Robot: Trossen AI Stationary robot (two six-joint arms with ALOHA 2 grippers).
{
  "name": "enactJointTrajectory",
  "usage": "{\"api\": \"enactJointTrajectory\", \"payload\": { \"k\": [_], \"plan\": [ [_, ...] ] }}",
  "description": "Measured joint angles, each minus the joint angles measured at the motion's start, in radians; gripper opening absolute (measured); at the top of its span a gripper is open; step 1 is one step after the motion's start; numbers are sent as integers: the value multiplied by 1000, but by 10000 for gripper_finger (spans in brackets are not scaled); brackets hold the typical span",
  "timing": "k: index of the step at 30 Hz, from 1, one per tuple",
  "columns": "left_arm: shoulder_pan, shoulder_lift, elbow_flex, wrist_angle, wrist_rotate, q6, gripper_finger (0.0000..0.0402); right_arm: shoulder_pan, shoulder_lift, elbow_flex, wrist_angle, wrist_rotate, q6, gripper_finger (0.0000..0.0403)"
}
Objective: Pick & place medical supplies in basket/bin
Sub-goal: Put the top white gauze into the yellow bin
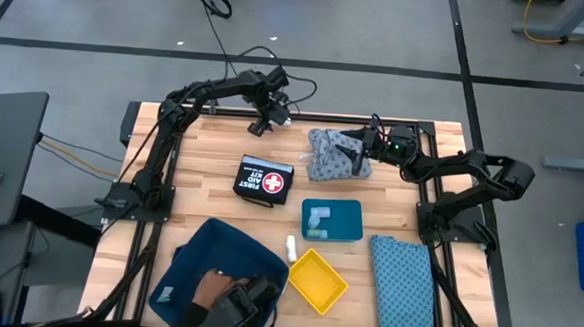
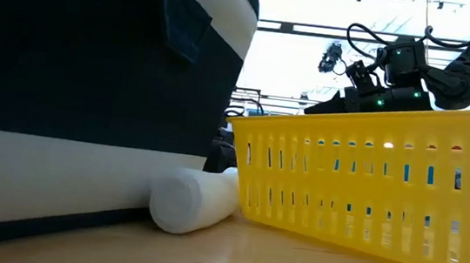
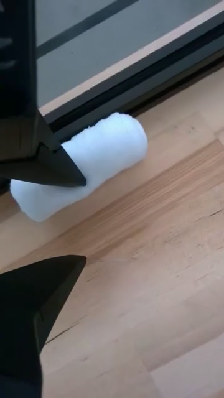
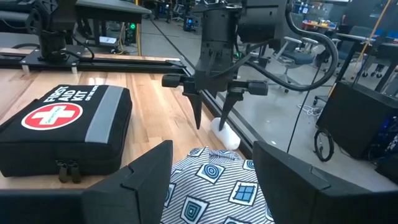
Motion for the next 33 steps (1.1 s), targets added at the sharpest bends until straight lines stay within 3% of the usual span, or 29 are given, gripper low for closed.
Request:
{"api": "enactJointTrajectory", "payload": {
  "k": [6, 13, 23, 29, 33],
  "plan": [
    [-24, -17, -1, 28, -90, -11, 181, 0, 0, 0, 0, 0, -1, 233],
    [-13, -18, -1, 74, -96, -50, 191, 0, 0, 0, 0, 0, -1, 233],
    [6, 6, -1, 79, 26, -99, 200, 0, 0, 0, -1, 0, -2, 233],
    [4, 6, -1, 64, 25, -123, 197, 0, 0, 0, -1, 1, -2, 233],
    [5, 10, -1, 59, 15, -147, 175, 0, 0, 0, -1, 0, 2, 233]
  ]
}}
